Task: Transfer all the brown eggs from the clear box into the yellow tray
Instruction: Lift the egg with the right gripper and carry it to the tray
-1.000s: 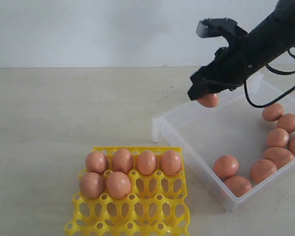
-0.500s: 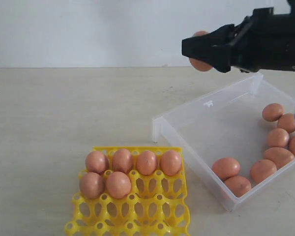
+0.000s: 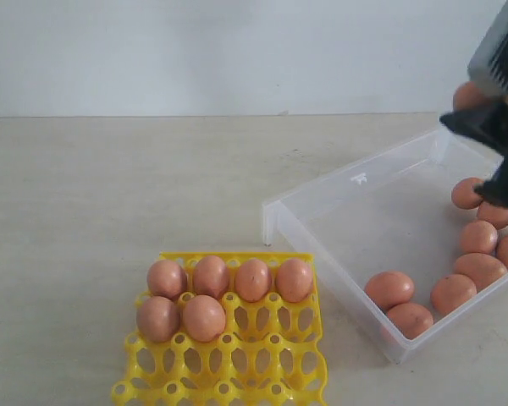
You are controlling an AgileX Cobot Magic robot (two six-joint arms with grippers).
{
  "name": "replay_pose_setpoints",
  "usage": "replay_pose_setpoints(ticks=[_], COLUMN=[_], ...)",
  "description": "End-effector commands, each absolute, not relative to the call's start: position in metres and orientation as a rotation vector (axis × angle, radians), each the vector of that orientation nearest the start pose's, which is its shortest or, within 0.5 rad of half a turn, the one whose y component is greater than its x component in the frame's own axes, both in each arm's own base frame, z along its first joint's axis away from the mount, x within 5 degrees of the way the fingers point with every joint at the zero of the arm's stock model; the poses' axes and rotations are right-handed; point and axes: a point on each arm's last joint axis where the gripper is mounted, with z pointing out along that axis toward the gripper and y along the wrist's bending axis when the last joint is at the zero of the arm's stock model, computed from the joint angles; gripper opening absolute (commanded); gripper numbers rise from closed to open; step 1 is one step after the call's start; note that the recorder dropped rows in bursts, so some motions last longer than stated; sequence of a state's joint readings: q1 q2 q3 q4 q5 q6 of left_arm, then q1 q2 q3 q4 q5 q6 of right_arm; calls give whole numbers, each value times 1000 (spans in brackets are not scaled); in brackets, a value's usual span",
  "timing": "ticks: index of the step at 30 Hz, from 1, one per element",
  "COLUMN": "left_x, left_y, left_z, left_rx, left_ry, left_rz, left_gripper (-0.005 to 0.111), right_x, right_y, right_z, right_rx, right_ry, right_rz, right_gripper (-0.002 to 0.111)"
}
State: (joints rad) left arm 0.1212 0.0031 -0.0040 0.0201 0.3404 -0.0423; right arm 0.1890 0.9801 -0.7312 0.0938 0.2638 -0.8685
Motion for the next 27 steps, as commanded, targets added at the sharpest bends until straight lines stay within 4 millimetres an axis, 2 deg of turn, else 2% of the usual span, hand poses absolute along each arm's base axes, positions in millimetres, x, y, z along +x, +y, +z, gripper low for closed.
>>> replay_pose_setpoints(ticks=[1,6,11,14,18,20,23,27], left_x=[53,53,53,53,53,53,53,53], left_y=[7,7,7,7,7,7,7,7], left_z=[183,183,183,183,183,183,183,183], left_rx=[-127,-127,-127,-127,-127,-127,-127,-127], left_ry=[1815,1815,1815,1815,1815,1815,1815,1815], left_rz=[74,74,74,74,74,74,74,74], left_gripper=[4,4,4,4,4,4,4,4], right_x=[211,208,207,215,233,240,249,257], right_y=[41,38,35,36,50,63,85,113], right_z=[353,390,412,426,440,438,420,381], right_rx=[-541,-72,160,236,154,63,-119,-360], right_ry=[1578,1244,959,884,885,937,1067,1275], right_rz=[-208,175,536,705,800,904,1027,1245], right_gripper=[0,0,0,0,0,0,0,0])
